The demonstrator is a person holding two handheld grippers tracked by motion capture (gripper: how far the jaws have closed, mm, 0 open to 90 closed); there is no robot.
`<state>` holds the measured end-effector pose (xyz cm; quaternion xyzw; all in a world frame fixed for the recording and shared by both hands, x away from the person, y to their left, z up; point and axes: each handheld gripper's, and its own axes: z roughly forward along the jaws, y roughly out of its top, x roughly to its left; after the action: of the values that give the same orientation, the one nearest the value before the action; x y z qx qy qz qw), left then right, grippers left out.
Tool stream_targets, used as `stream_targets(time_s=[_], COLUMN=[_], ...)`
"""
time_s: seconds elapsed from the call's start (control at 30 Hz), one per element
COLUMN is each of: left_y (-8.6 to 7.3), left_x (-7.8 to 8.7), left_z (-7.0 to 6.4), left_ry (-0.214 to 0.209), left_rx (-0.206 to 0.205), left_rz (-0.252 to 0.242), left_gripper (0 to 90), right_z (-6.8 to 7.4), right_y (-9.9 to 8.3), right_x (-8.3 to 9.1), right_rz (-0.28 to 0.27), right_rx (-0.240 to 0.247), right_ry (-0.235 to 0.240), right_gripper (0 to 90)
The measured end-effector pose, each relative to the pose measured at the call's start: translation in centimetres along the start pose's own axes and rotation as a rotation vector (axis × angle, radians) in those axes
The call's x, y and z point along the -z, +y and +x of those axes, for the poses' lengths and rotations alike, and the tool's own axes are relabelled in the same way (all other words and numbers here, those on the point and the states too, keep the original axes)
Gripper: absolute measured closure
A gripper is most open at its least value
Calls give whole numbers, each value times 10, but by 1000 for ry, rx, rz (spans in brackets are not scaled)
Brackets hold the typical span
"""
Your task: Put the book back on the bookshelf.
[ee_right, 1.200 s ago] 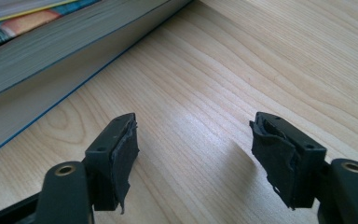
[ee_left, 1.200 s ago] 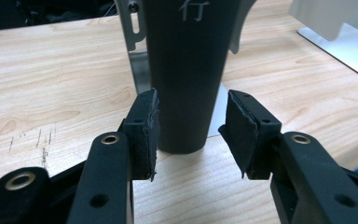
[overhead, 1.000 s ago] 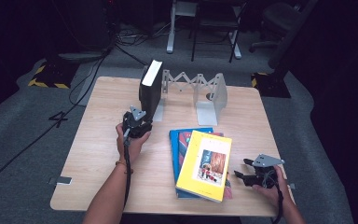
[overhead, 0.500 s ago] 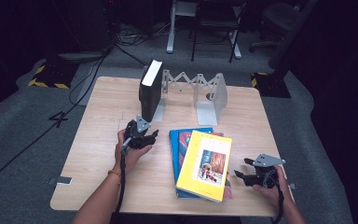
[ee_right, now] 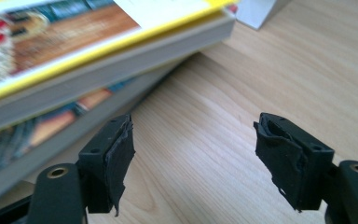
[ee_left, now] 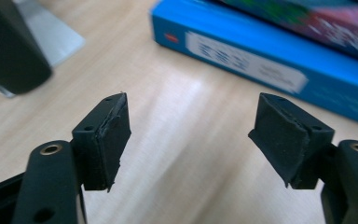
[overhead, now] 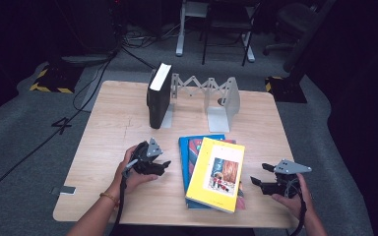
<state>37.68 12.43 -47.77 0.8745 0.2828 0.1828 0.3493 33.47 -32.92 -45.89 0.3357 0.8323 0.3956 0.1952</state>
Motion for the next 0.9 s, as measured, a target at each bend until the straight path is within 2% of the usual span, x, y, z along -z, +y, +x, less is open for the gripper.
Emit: stream_targets(time_s=[0.1,0.13,0.3,0.33,0.53,0.67,0.73,0.9], left_y=[-4,-9,-18,-23,-36,-44,-46,-50], left_x=[2,5,10,12,21,28,29,30], left_z=[-6,-12,-21,-25,-34,-36,-38,-40], left_ry=[-11,-17,-47,-49,-62,-98,-106,-124], left_rx=[-19,-46,-68,-86,-86,-60,-67,-60], left_rz=[15,25,45,61,69,64,68,59], left_gripper=[262,261,250,250,245,245,243,238], right_z=[4,9,19,21,33,41,49,63], right_y=[5,9,17,19,27,31,34,38], right_x=[4,7,10,10,12,11,9,1], right_rz=[-12,-17,-16,-14,-31,-29,-27,25], right_rx=[2,3,18,18,28,36,49,74], right_ry=[12,18,44,47,72,88,110,135], right_gripper=[285,286,302,301,303,309,335,318])
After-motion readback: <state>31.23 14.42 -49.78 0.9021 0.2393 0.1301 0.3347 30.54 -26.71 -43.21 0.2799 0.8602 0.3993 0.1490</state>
